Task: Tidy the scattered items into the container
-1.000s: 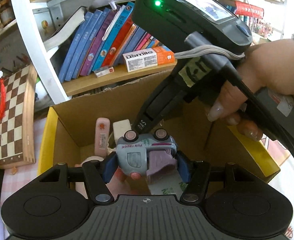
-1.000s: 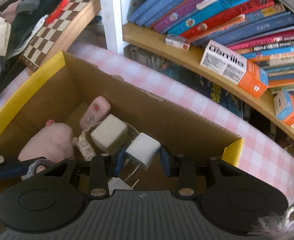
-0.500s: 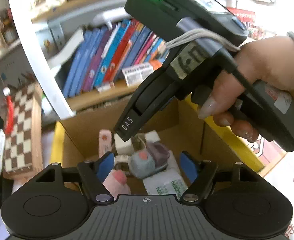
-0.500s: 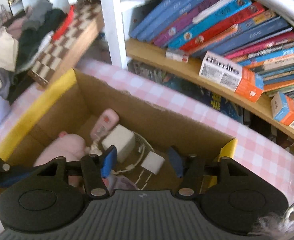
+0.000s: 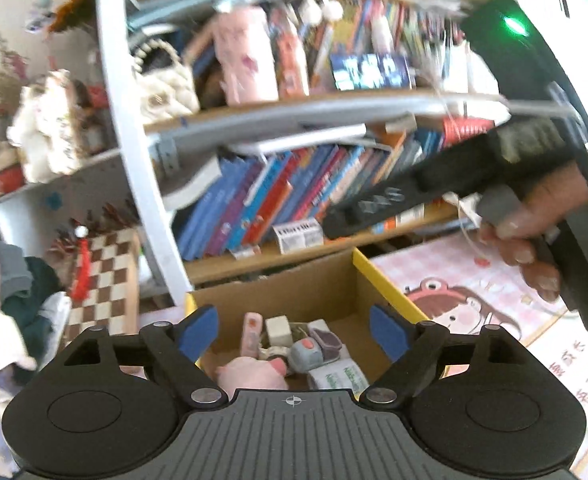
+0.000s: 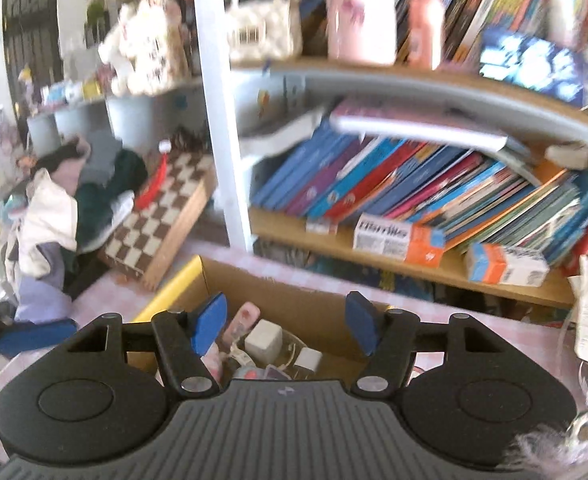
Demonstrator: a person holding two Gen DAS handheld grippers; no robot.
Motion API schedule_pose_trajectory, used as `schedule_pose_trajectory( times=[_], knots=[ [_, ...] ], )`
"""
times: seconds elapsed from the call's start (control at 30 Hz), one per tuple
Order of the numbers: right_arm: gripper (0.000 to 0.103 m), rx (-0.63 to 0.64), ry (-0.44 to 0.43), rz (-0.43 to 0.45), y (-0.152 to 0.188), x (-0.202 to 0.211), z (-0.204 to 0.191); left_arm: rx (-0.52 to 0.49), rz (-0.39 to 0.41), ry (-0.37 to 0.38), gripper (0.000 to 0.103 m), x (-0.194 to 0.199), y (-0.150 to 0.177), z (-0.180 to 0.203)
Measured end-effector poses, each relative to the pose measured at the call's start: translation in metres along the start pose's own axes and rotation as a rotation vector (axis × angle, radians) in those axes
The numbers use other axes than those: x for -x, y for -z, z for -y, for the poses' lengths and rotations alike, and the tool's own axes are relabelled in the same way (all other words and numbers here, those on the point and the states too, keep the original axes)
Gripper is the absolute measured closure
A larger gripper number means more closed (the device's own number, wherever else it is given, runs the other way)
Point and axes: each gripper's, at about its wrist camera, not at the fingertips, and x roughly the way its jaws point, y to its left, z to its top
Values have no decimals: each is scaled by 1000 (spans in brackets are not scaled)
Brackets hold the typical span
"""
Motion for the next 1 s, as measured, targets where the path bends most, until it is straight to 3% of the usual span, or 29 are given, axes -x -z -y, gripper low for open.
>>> schedule_pose_trajectory(
  times=[0.33, 0.63, 1.0],
  knots=[
    [25, 9, 144, 167, 73, 106, -47, 122, 85, -83, 10, 83, 43, -25],
    [19, 18, 232, 157, 157, 156, -90, 144, 26, -92, 8, 121, 99, -11],
    [9, -53, 325, 71, 233, 175, -114, 110, -33, -131, 2, 133, 143, 14]
  ],
)
